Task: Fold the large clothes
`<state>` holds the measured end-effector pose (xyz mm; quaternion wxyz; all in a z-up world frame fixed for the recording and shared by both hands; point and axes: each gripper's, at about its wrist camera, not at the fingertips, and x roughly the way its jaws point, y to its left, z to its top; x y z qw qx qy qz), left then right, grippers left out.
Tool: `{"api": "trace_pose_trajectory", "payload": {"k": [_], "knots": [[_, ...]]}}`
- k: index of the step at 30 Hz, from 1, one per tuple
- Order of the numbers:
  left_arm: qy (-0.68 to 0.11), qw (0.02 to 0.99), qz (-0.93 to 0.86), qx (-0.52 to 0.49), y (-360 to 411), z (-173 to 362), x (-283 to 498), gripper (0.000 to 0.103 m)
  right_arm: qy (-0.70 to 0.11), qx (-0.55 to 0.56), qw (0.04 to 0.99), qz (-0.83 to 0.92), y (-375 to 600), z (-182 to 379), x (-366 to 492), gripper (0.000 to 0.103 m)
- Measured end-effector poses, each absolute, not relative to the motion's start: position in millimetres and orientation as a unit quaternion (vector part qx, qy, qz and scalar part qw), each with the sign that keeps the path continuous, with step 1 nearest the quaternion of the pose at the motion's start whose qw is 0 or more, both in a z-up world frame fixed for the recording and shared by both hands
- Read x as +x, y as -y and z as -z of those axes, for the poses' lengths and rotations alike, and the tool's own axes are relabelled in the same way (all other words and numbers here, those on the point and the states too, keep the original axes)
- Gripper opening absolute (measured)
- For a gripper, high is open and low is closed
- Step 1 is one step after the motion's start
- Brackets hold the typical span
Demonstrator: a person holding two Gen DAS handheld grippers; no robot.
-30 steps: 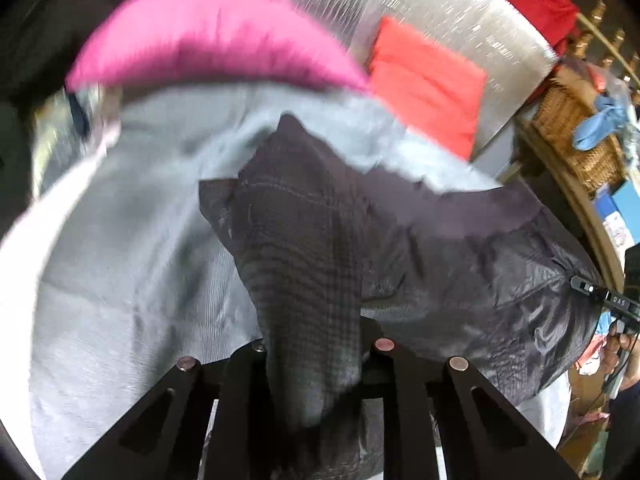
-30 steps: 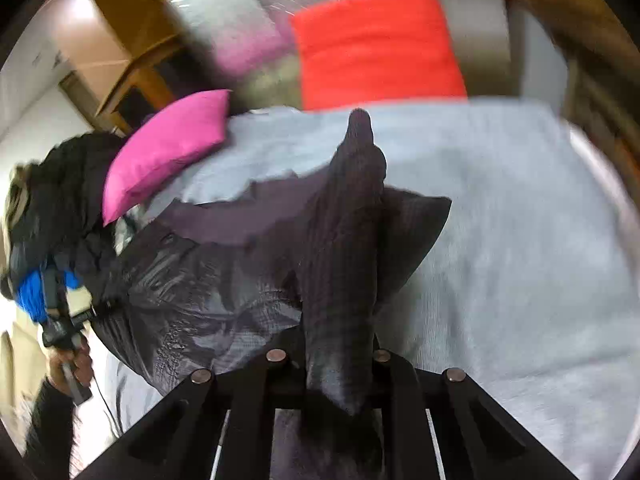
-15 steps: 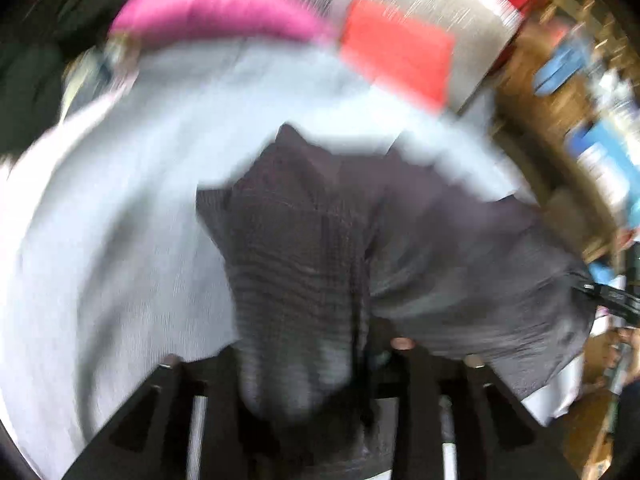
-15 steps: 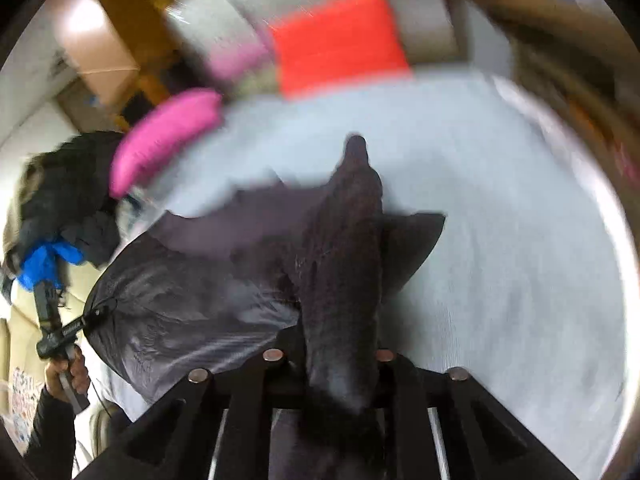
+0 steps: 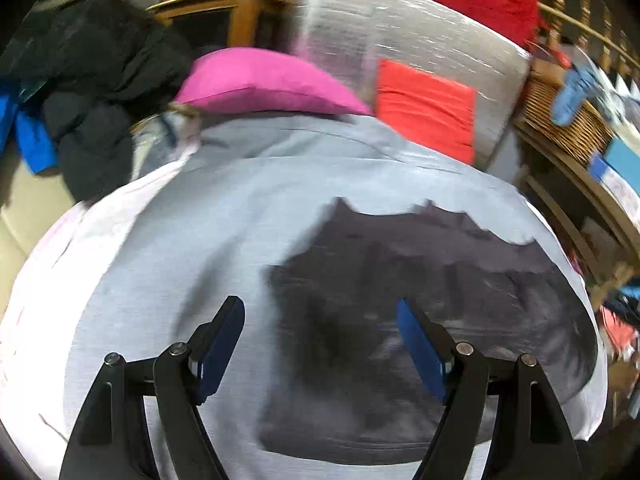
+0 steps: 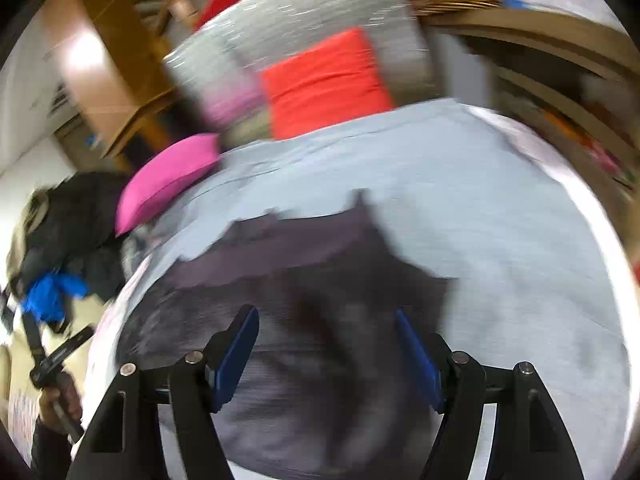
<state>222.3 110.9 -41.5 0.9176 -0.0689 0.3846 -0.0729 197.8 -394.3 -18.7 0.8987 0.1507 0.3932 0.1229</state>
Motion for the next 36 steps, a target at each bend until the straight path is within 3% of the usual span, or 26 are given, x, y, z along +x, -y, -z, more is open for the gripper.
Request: {"api": "trace_pose_trajectory", "payload": {"k": [8, 13, 17, 20, 29, 33, 36], "knots": [[-0.407, 0.902, 0.145, -0.006, -4, 63, 227, 0.079, -0.459, 0.124, 0.863, -0.172, 341, 59, 233, 0.074], [-0.431, 0.891, 0.131, 0.059, 46, 96, 245, 0.080, -0.497, 0.063, 0.859, -0.109, 333, 91, 265, 0.074], [-0.446, 0.887, 0.107, 0.048, 44, 112, 261, 0.088, -0.498, 0.019, 0.865, -0.063, 337, 106, 281, 0.078], [-0.457, 0.882, 0.104, 0.042, 39, 107, 263, 0.088, -0.497, 0.014, 0.866, -0.050, 336, 110, 284, 0.080], [-0.452, 0.888, 0.079, 0.015, 13, 82, 230, 0.088, -0.407, -0.010, 0.912, -0.046, 305, 55, 202, 0.080], [-0.453, 0.888, 0.076, -0.004, 4, 76, 213, 0.088, -0.399, -0.040, 0.914, -0.052, 280, 69, 166, 0.080], [-0.450, 0.890, 0.077, -0.009, 2, 70, 201, 0.088, -0.447, -0.060, 0.891, -0.051, 270, 105, 174, 0.082]]}}
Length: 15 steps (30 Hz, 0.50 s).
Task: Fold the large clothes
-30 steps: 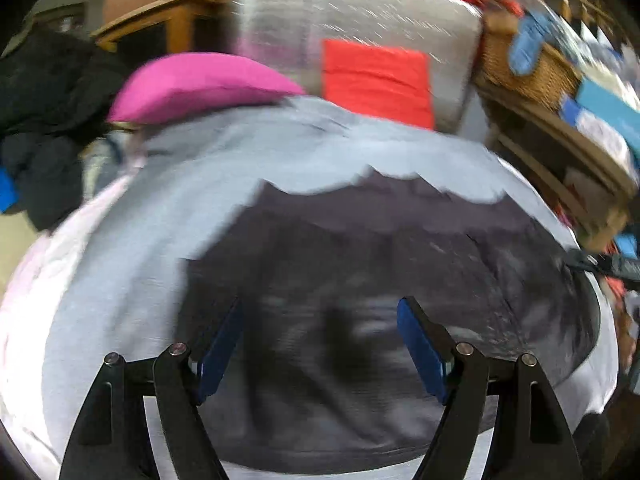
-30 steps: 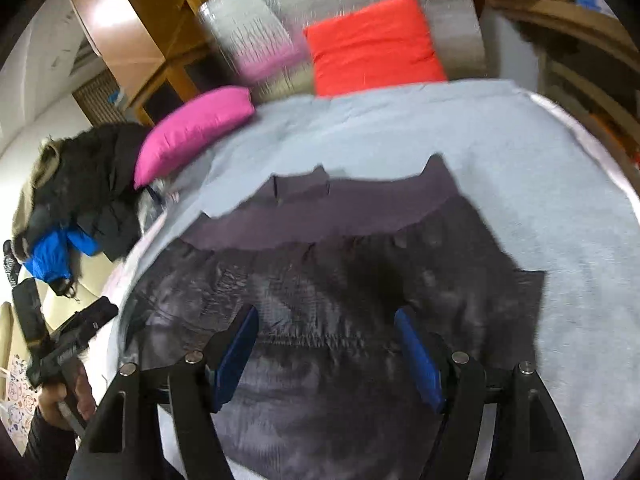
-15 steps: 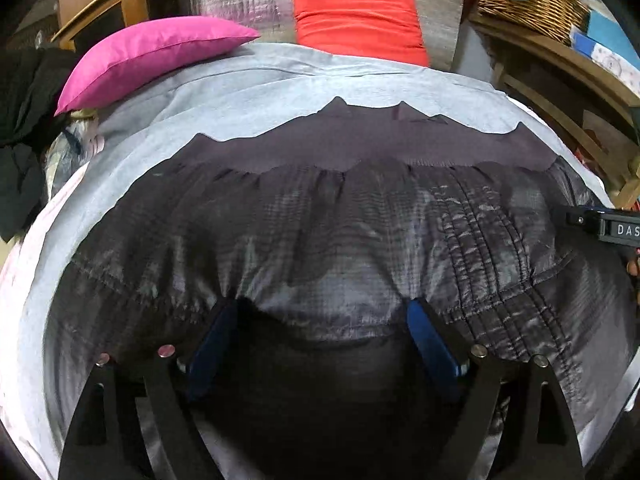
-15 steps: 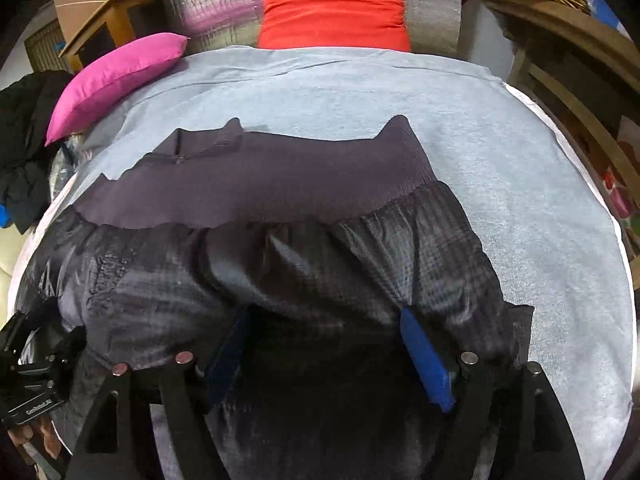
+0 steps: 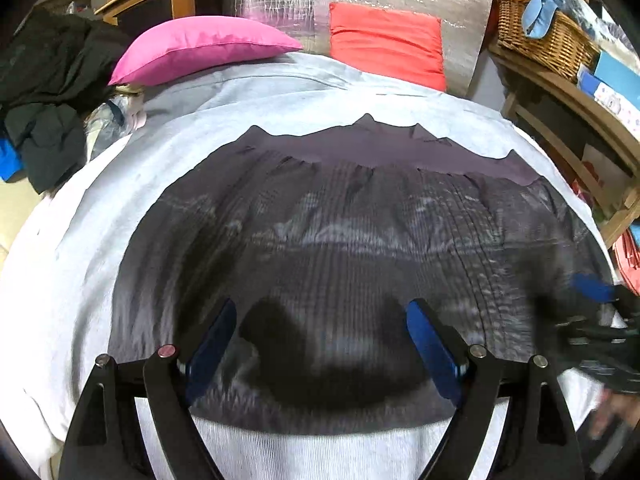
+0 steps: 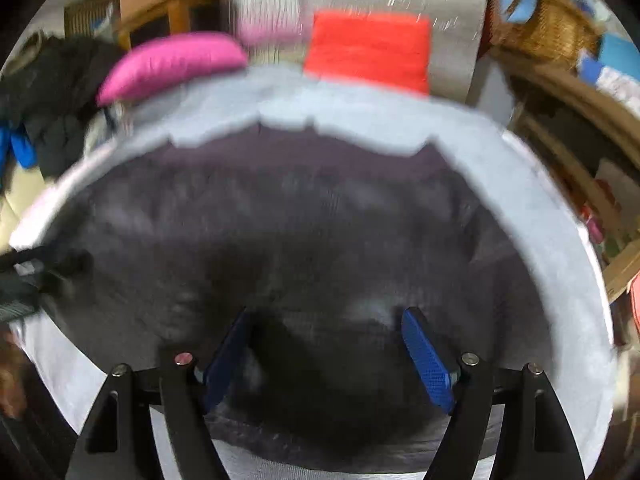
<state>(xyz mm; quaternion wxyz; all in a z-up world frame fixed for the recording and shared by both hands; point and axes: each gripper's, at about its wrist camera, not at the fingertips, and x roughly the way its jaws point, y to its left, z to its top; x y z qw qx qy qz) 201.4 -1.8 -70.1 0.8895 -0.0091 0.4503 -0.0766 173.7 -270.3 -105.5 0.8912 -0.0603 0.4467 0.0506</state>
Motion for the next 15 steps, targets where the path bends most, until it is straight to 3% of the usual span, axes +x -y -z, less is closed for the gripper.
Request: {"api": "trace_pose_trajectory", "payload": {"k": [13, 15], "knots": [[-0.398, 0.914, 0.076, -0.029, -7, 27, 147, 0.088, -0.381, 0.002, 0.924, -0.042, 261, 49, 106, 0.084], [-0.395, 0.916, 0.073, -0.024, -4, 24, 139, 0.094, -0.372, 0.009, 0.927, -0.036, 260, 48, 87, 0.086]]}}
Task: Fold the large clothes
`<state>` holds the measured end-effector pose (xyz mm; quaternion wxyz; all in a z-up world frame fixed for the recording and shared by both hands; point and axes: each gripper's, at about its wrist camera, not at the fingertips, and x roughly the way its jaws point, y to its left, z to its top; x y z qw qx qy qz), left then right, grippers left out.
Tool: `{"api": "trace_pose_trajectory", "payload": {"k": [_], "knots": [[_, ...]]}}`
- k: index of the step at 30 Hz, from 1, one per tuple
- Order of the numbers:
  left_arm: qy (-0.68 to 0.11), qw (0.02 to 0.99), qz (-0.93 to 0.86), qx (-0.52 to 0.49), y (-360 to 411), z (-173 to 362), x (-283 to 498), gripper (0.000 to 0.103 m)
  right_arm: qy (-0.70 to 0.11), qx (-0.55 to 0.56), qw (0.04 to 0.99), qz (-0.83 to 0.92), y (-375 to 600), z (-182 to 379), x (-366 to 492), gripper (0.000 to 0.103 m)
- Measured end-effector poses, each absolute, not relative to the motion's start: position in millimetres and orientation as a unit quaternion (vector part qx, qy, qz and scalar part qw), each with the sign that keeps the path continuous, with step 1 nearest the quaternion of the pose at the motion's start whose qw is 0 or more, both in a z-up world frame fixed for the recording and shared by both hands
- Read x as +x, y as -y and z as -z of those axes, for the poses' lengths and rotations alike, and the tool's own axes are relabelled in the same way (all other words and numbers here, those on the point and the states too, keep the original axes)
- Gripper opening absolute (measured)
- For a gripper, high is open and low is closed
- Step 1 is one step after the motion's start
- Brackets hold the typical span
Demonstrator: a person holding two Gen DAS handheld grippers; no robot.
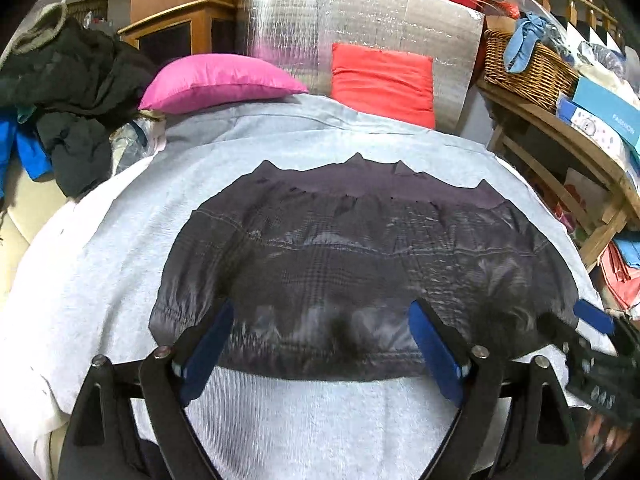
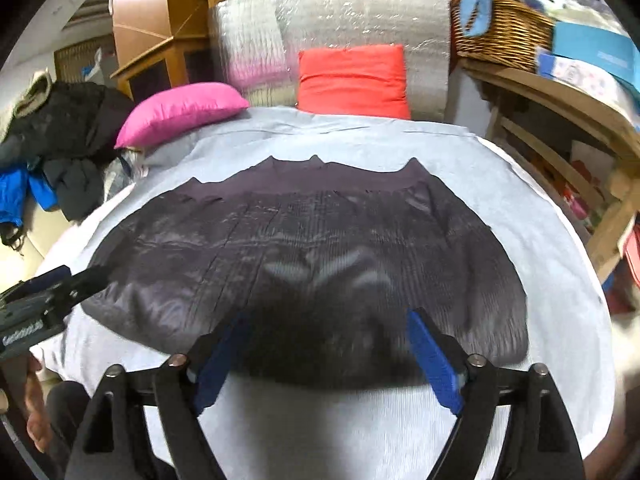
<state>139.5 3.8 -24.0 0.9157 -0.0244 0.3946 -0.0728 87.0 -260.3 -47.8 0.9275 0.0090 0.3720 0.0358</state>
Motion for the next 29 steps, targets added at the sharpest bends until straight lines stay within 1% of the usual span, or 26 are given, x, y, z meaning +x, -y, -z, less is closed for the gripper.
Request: {"api": "trace_pose_trajectory", "payload": {"k": [3, 12, 19, 20, 21, 22, 29], "knots": [[-0.393, 0.917, 0.060, -0.009, 1, 19, 129, 0.095, -0.362, 0.006, 0.932, -0.029, 259, 46, 66, 0.086], [-0.383, 0.921, 0.068, -0.022, 7, 7, 115, 0.095, -0.332, -0.008, 0.943, -0.037, 250, 24, 43, 0.086], [-0.376, 0.925, 0.062, -0.009, 11, 4, 113, 0.096, -0.333, -0.013, 0.942, -0.033, 246, 28, 45, 0.087], [-0.375, 0.925, 0.062, -0.010, 11, 4, 114, 0.096, -0.334, -0.013, 0.942, -0.031, 248, 29, 46, 0.087], [-0.375, 0.925, 0.063, -0.011, 12, 4, 114, 0.100, -0.334, -0.012, 0.942, -0.029, 249, 29, 48, 0.087], [-0.374, 0.925, 0.064, -0.011, 12, 4, 115, 0.101, -0.333, -0.012, 0.942, -0.027, 250, 29, 48, 0.087], [-0.365, 0.929, 0.066, -0.003, 20, 4, 118, 0.102, -0.339, -0.007, 0.941, -0.023, 256, 35, 57, 0.087]]}}
